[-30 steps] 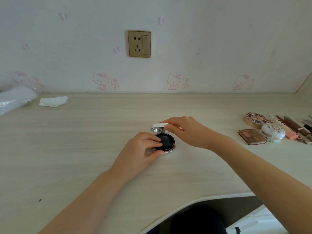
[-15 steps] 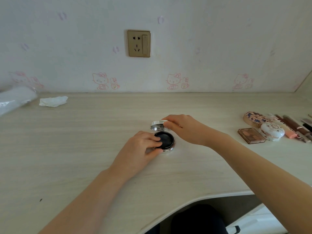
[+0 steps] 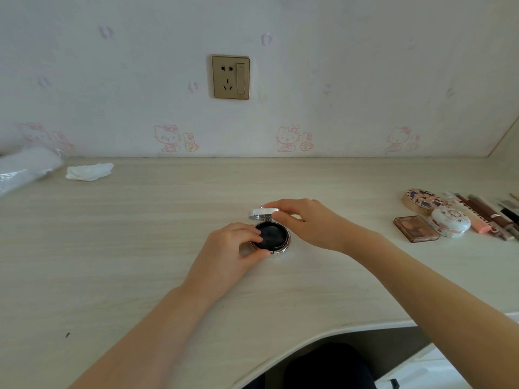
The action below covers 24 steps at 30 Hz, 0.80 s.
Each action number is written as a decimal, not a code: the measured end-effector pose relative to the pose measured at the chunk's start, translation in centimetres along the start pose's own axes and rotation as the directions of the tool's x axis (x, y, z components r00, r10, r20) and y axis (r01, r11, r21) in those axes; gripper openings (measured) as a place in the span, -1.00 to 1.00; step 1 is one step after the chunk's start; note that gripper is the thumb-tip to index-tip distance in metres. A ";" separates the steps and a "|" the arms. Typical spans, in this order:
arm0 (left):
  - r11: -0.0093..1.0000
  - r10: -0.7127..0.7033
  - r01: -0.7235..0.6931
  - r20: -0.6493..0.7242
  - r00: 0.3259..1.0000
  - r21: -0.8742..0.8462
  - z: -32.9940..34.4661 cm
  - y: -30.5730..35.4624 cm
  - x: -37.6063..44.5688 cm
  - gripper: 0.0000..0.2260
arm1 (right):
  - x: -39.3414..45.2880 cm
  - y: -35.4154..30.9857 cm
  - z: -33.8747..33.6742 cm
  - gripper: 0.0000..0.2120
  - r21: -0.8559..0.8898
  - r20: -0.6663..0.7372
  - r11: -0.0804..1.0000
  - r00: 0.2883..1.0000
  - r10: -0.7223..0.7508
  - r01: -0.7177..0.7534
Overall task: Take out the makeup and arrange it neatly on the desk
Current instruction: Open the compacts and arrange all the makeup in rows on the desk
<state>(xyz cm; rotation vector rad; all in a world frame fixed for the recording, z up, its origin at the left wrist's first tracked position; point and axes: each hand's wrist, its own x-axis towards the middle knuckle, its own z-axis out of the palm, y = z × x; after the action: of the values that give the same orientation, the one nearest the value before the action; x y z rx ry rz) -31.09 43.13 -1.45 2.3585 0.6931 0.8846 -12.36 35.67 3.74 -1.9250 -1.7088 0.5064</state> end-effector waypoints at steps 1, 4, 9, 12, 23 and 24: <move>1.000 -0.004 0.004 -0.005 1.000 -0.005 0.0 0.0 0.0 -0.78 | -0.1 0.0 0.2 -0.67 -0.002 -0.005 1.000 1.000 0.006 -0.006; 1.000 -0.020 0.019 -0.032 0.999 -0.021 0.0 0.1 0.1 -0.71 | -0.6 0.7 0.8 -0.53 0.040 -0.041 0.998 0.998 0.048 -0.046; 0.980 -0.152 0.157 -0.053 0.987 0.120 -0.2 -0.3 -0.1 -0.42 | -2.8 1.7 2.9 -0.34 0.129 -0.140 0.982 0.978 0.155 -0.137; 0.975 -0.185 0.178 0.048 0.981 0.130 -0.1 -0.5 -0.1 -0.31 | -4.1 1.6 4.1 -0.24 0.108 -0.168 0.985 0.974 0.149 -0.132; 0.985 -0.142 0.130 0.109 0.984 0.112 0.2 -1.0 0.6 -0.43 | -2.9 1.4 5.3 -0.19 -0.045 -0.244 0.999 0.969 -0.032 0.022; 0.988 -0.130 0.119 0.110 0.985 0.103 0.2 -1.1 1.0 -0.46 | -2.4 1.4 5.2 -0.20 -0.037 -0.247 0.999 0.969 -0.031 0.022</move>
<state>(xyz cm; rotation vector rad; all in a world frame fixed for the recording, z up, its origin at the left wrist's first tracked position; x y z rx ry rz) -30.63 44.51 -1.83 2.3994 0.8421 0.6673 -14.60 33.88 -1.43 -1.8967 -1.5882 0.2172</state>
